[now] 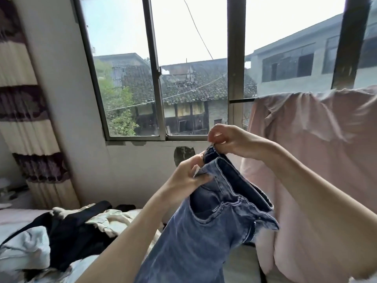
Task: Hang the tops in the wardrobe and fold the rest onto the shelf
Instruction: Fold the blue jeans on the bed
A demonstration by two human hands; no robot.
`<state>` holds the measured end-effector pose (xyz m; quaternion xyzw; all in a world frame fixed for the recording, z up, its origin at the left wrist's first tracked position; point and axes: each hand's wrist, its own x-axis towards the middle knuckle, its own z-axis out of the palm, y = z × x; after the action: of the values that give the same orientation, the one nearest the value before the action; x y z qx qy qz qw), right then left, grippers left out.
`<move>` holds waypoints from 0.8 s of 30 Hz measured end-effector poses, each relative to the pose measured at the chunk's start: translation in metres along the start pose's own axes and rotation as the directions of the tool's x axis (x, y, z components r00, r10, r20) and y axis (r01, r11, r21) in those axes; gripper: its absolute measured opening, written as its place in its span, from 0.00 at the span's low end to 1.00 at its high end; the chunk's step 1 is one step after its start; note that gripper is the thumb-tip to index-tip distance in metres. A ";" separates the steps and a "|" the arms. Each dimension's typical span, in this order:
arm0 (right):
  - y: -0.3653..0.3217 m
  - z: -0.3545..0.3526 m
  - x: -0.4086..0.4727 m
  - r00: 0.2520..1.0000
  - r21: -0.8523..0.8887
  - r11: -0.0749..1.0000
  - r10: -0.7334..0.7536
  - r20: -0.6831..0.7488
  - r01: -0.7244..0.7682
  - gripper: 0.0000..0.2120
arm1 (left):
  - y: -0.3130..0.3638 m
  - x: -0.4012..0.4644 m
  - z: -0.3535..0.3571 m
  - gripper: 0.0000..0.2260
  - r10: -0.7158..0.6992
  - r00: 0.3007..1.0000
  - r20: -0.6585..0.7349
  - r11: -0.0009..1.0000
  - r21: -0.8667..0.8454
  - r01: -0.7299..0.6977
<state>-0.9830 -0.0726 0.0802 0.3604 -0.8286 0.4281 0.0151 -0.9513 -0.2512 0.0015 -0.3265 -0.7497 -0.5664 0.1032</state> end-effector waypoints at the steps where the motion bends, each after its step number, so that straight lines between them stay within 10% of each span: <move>1: 0.004 -0.007 -0.003 0.998 0.013 1.000 -0.009 -0.054 0.010 0.13 | 0.002 0.009 0.006 0.07 0.015 0.999 -0.029 0.999 0.039 -0.013; 4: 0.024 -0.020 -0.023 0.993 0.122 0.993 0.009 -0.114 0.005 0.04 | -0.001 0.026 0.016 0.12 0.062 0.983 -0.175 0.975 0.220 -0.023; 7: 0.053 -0.027 -0.051 0.989 0.189 0.975 0.133 -0.066 -0.119 0.16 | -0.011 0.029 0.017 0.12 0.039 0.960 -0.276 0.978 0.207 0.020; 12: 0.095 -0.017 -0.076 0.954 0.223 0.928 0.292 0.060 -0.298 0.29 | -0.029 0.019 0.005 0.09 -0.145 0.892 -0.429 0.988 -0.104 0.111; 17: 0.116 0.019 -0.062 0.939 0.668 0.675 0.326 0.110 -0.313 0.50 | -0.035 0.007 -0.003 0.07 -0.288 0.888 -0.359 0.848 -0.526 0.063; 22: 0.109 0.053 -0.034 0.960 0.846 0.491 0.269 0.080 -0.208 0.16 | -0.027 0.001 -0.022 0.07 -0.220 0.914 -0.340 0.905 -0.420 0.062; 24: 0.104 0.047 -0.025 0.930 0.808 0.573 0.355 -0.095 -0.136 0.10 | -0.027 0.001 -0.030 0.07 -0.226 0.893 -0.389 0.967 -0.197 0.159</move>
<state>-1.0146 -0.0526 -0.0306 0.1541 -0.5877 0.7876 -0.1026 -0.9751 -0.2827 -0.0093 -0.1321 -0.6921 -0.6878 0.1743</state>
